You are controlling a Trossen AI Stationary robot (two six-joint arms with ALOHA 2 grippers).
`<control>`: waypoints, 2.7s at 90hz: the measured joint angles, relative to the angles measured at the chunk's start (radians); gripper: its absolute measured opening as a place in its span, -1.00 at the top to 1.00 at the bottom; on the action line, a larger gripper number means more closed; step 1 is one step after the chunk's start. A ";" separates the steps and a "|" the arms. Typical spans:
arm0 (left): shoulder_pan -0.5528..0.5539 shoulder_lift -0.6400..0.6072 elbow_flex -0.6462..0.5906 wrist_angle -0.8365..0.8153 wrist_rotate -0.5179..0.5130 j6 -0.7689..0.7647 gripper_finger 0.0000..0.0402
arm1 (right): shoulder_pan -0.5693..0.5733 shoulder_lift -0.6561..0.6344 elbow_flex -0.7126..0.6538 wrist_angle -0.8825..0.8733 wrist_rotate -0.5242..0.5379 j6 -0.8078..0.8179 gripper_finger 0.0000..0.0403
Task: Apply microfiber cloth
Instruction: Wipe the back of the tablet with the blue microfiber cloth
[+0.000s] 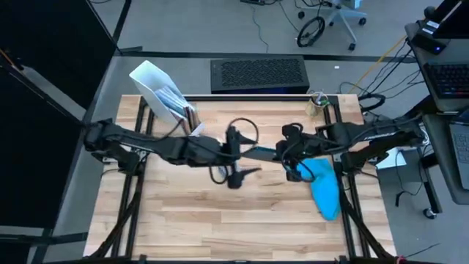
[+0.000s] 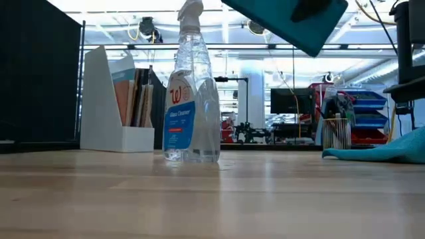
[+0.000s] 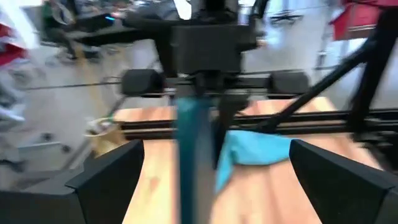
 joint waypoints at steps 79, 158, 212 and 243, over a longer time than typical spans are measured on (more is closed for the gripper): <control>0.004 0.067 0.042 -0.076 0.104 -0.075 0.92 | 0.072 0.011 0.020 -0.091 -0.004 0.115 0.48; 0.000 0.193 0.042 -0.120 0.069 -0.157 0.93 | 0.106 -0.059 -0.627 -0.263 0.029 0.982 -0.18; -0.058 0.250 0.043 -0.101 -0.057 -0.547 0.93 | 0.231 -0.062 -0.786 0.181 -0.220 0.937 0.93; -0.120 0.398 0.044 -0.030 -0.076 -0.732 0.93 | 0.553 -0.058 -0.791 0.475 -0.201 1.115 0.99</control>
